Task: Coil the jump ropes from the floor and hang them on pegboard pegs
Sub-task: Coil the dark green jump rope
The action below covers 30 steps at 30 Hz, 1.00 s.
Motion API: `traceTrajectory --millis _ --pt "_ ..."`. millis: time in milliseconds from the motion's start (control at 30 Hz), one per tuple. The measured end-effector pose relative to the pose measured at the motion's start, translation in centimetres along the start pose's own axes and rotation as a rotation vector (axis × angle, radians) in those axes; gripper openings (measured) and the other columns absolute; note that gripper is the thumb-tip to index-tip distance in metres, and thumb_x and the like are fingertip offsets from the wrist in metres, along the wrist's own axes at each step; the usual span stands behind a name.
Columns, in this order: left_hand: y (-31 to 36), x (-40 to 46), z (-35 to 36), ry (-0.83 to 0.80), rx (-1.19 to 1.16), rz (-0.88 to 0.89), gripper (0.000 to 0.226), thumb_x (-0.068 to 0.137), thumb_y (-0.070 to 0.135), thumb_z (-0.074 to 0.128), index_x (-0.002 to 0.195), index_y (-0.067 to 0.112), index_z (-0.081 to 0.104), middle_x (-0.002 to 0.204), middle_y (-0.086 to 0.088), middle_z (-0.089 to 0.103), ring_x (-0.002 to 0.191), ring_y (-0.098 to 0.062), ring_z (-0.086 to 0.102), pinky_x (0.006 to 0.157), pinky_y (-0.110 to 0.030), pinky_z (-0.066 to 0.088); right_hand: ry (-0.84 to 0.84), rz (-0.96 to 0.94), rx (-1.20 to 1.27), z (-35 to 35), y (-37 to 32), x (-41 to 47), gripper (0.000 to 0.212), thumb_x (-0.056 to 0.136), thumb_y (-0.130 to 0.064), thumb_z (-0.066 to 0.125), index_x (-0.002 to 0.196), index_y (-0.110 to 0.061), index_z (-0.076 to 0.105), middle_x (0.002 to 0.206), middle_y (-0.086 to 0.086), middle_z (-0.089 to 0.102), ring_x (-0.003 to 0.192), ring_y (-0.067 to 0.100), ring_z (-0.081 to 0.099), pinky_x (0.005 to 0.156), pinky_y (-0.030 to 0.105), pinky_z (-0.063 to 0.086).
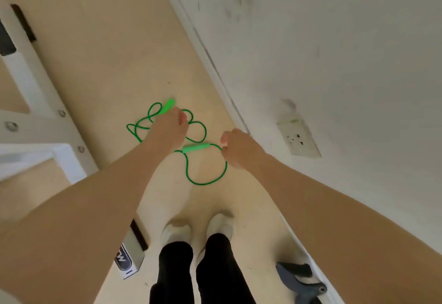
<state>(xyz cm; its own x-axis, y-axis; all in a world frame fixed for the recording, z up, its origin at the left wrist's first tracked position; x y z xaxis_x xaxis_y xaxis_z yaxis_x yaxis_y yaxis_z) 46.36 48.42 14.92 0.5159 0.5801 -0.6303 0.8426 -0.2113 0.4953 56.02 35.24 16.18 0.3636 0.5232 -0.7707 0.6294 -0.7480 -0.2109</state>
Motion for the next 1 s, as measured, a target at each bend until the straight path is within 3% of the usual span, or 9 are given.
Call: traceTrajectory --millis 133,333,500,633,767,867,933,967,1000 --pt "-6.7 5.3 7.9 -0.055 0.084 0.049 0.026 0.097 0.017 0.04 0.112 0.004 0.057 0.108 -0.017 0.064 0.101 -0.034 0.057 0.08 -0.034 0.04 -0.03 0.016 -0.017 8.1 3.0 8.4 0.032 0.095 -0.014 0.038 0.126 -0.009 0.043 0.126 0.013 0.044 0.119 0.031 0.044 0.094 0.039 0.038" --pt "-13.6 11.5 17.3 -0.087 0.17 0.195 0.028 0.096 0.014 0.042 0.117 0.008 0.059 0.113 -0.02 0.054 0.104 -0.036 0.052 0.088 -0.039 0.041 0.005 0.086 -0.023 16.8 5.7 17.1 0.028 0.093 -0.01 0.038 0.12 -0.004 0.04 0.122 0.015 0.045 0.115 0.033 0.046 0.088 0.039 0.04" --pt "-15.4 13.2 22.2 -0.101 0.322 0.248 0.041 0.091 0.026 0.054 0.131 0.017 0.047 0.125 -0.011 0.043 0.113 -0.03 0.046 0.09 -0.038 0.039 0.146 0.16 -0.094 21.0 6.7 19.9 0.029 0.091 -0.004 0.036 0.12 -0.004 0.038 0.121 0.013 0.048 0.112 0.03 0.049 0.078 0.036 0.04" --pt "-14.2 13.2 24.1 -0.106 0.549 0.223 0.038 0.092 0.025 0.052 0.129 0.021 0.046 0.124 -0.008 0.044 0.118 -0.028 0.04 0.092 -0.037 0.034 0.155 0.16 -0.169 21.2 7.6 20.6 0.025 0.093 -0.005 0.037 0.115 -0.004 0.049 0.119 0.014 0.05 0.114 0.031 0.048 0.084 0.037 0.043" --pt "-11.2 10.4 22.9 -0.209 0.248 0.166 0.028 0.09 0.016 0.05 0.117 0.013 0.053 0.12 -0.01 0.053 0.114 -0.03 0.049 0.094 -0.04 0.04 0.053 -0.036 0.037 19.4 7.2 17.7 0.022 0.094 -0.016 0.042 0.112 -0.006 0.049 0.111 0.015 0.052 0.101 0.031 0.051 0.079 0.039 0.042" --pt "-7.7 6.5 19.1 -0.26 0.043 0.149 0.024 0.088 0.012 0.046 0.112 0.01 0.05 0.101 -0.008 0.06 0.092 -0.028 0.055 0.076 -0.034 0.043 0.0 -0.08 0.452 15.6 6.4 12.6 0.011 0.095 -0.016 0.041 0.102 -0.009 0.044 0.083 0.011 0.06 0.073 0.025 0.053 0.069 0.037 0.044" --pt "-5.2 3.6 15.5 -0.164 -0.071 0.118 0.008 0.085 0.019 0.05 0.092 0.016 0.054 0.079 -0.001 0.056 0.074 -0.021 0.051 0.062 -0.03 0.036 0.043 -0.1 0.578 12.2 5.9 8.7 0.009 0.091 -0.02 0.052 0.086 -0.014 0.047 0.067 0.003 0.05 0.061 0.018 0.045 0.061 0.031 0.037" --pt "-3.8 2.0 13.4 -0.096 -0.13 0.103 0.009 0.084 0.022 0.054 0.077 0.017 0.052 0.067 0.002 0.05 0.064 -0.017 0.047 0.057 -0.029 0.033 0.053 -0.108 0.624 10.5 5.6 6.8 0.016 0.088 -0.021 0.057 0.076 -0.015 0.047 0.062 0.001 0.045 0.058 0.016 0.041 0.058 0.03 0.033" --pt "-2.6 0.5 11.4 -0.066 -0.257 0.073 0.024 0.083 0.025 0.057 0.063 0.018 0.045 0.057 0.004 0.041 0.054 -0.014 0.04 0.052 -0.028 0.029 0.043 -0.108 0.679 8.8 5.2 4.6 0.023 0.086 -0.02 0.06 0.069 -0.015 0.046 0.06 -0.001 0.042 0.056 0.014 0.039 0.057 0.028 0.032"
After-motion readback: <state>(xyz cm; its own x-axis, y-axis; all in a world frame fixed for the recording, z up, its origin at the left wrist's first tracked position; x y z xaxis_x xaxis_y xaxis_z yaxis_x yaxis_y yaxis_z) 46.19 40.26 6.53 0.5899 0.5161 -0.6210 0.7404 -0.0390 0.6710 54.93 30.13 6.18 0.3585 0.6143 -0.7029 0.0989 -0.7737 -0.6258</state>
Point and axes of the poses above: each hand's wrist, its own x-axis towards the middle knuckle, its own z-axis out of the palm, y = z × x, the point moved 1 cm from there along x, towards the middle knuckle
